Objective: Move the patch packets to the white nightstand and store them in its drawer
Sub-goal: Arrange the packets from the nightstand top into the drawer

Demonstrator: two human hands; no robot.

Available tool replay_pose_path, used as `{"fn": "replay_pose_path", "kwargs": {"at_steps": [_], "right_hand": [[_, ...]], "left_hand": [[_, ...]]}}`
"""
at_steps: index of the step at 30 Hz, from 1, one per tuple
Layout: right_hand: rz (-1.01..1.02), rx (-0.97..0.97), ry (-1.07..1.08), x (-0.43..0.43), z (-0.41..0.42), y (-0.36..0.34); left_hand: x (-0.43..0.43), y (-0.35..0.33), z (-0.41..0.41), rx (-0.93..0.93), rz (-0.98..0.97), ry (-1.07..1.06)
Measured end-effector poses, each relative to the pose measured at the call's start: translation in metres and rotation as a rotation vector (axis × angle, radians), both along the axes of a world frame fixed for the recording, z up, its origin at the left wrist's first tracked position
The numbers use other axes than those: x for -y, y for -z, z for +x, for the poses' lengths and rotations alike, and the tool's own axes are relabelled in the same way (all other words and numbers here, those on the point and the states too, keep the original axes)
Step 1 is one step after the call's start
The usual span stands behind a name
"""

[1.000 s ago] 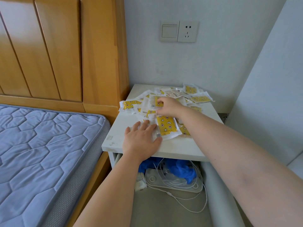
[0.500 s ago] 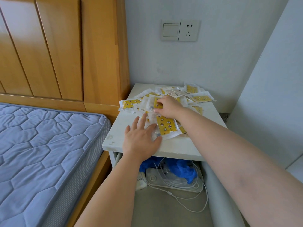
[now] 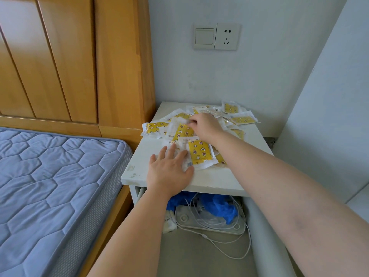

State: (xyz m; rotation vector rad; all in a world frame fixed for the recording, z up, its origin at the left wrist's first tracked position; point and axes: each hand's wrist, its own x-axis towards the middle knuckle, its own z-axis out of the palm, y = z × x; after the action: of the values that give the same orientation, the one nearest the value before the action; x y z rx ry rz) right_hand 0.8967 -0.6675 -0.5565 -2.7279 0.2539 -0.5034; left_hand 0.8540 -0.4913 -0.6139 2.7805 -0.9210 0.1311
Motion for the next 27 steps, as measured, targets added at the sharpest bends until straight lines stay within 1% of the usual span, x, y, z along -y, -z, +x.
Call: {"fn": "replay_pose_path", "kwargs": {"at_steps": [1,2,4,5,6,7,10,11,12,15,18,21,23,24,27], "right_hand": [[0.041,0.093,0.031,0.0,-0.006,-0.005],[0.038,0.192,0.069,-0.001,-0.014,-0.011],[-0.044,0.342,0.106,-0.005,-0.037,-0.015],[-0.085,0.371,0.099,-0.008,-0.049,-0.013],[-0.114,0.351,0.088,-0.01,-0.063,-0.008],[-0.116,0.284,0.068,-0.012,-0.074,0.001],[0.005,-0.045,-0.096,-0.017,-0.103,0.029],[0.032,-0.109,-0.137,-0.017,-0.109,0.037],[0.054,-0.121,-0.148,-0.017,-0.112,0.043],[0.139,0.01,-0.093,-0.018,-0.118,0.047],[0.094,0.107,-0.048,-0.021,-0.119,0.046],[0.076,0.08,-0.068,-0.02,-0.118,0.047],[0.082,0.051,-0.103,-0.02,-0.118,0.047],[0.088,0.039,-0.116,-0.02,-0.118,0.046],[0.127,0.027,-0.136,-0.021,-0.119,0.045]], "left_hand": [[0.0,0.0,0.0,0.001,-0.001,-0.001],[0.001,0.0,0.001,0.0,-0.002,-0.002],[0.001,0.0,0.001,-0.002,-0.015,-0.006],[0.001,0.0,0.001,0.003,-0.033,-0.011],[0.001,0.0,0.001,0.011,-0.059,-0.018],[0.001,0.0,0.0,0.02,-0.088,-0.028],[0.002,-0.002,-0.003,0.029,-0.187,-0.069],[0.002,-0.003,-0.004,0.021,-0.219,-0.08],[0.002,-0.005,-0.005,0.009,-0.245,-0.086],[0.0,-0.009,-0.006,-0.086,-0.315,-0.088],[-0.004,-0.017,-0.004,-0.228,-0.435,-0.118],[-0.004,-0.024,-0.001,-0.423,-0.555,-0.144],[-0.001,-0.028,0.0,-0.505,-0.602,-0.182],[0.0,-0.029,0.001,-0.512,-0.597,-0.204],[0.003,-0.026,0.004,-0.454,-0.55,-0.228]]}}
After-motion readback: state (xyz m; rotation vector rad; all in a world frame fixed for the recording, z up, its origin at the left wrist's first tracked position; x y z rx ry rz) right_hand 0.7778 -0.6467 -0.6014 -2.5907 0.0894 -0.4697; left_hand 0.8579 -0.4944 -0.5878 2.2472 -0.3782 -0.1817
